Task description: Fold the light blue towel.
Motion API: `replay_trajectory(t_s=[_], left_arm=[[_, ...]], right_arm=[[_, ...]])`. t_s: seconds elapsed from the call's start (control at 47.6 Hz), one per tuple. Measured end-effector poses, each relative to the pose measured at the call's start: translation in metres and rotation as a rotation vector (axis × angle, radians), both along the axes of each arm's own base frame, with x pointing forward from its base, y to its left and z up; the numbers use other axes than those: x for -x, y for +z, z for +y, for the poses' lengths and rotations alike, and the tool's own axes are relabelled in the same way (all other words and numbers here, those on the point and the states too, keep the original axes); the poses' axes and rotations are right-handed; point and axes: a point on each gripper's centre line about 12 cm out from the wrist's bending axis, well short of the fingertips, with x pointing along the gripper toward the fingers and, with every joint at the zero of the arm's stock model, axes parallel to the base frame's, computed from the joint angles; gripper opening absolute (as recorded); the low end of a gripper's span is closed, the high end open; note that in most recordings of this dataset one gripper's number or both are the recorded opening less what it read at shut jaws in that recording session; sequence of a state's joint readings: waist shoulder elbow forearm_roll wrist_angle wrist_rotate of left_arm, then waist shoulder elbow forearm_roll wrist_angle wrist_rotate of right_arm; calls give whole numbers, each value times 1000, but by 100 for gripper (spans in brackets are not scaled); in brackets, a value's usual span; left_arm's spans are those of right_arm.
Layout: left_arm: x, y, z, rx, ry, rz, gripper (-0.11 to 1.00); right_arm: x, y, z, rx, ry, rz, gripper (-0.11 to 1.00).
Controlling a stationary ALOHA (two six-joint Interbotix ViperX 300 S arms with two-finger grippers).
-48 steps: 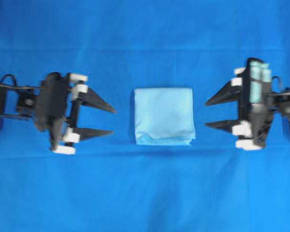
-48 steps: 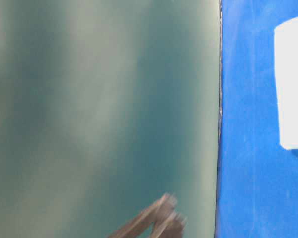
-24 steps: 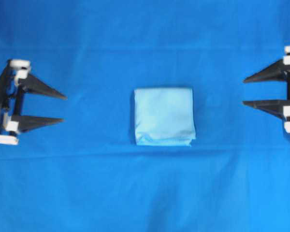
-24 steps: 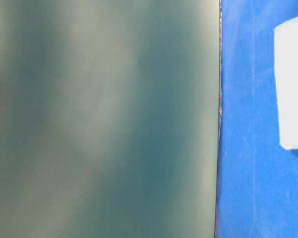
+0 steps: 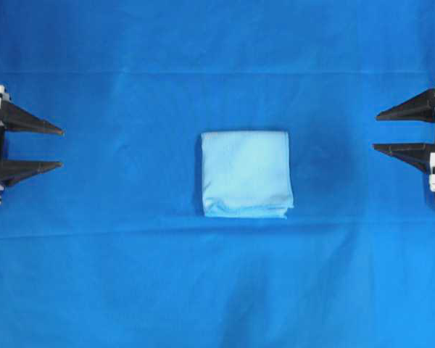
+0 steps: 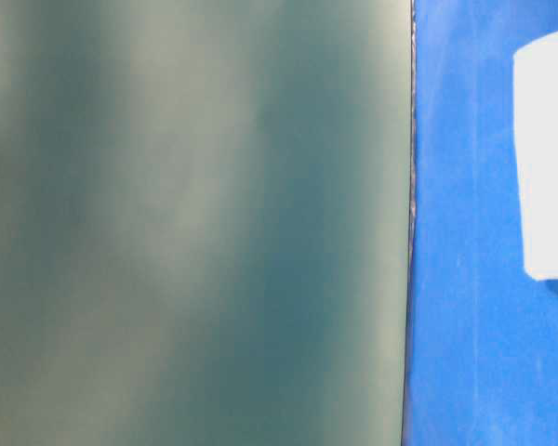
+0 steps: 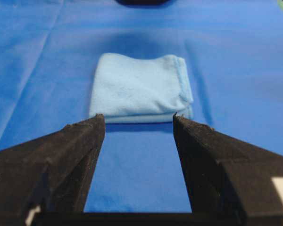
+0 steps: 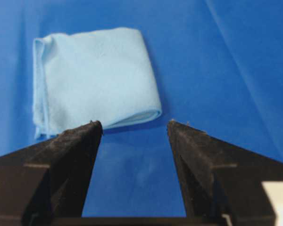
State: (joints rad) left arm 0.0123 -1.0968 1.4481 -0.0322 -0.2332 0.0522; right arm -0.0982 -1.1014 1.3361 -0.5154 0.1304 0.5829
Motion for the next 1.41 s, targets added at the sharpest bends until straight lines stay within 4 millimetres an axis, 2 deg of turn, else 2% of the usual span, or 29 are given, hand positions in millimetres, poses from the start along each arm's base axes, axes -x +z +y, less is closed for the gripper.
replay_trajectory(t_s=[1.408], left_arm=[[0,-2,0,3,3,17,58]], right_arm=[[0,0,0,-2,-1,-1,62]])
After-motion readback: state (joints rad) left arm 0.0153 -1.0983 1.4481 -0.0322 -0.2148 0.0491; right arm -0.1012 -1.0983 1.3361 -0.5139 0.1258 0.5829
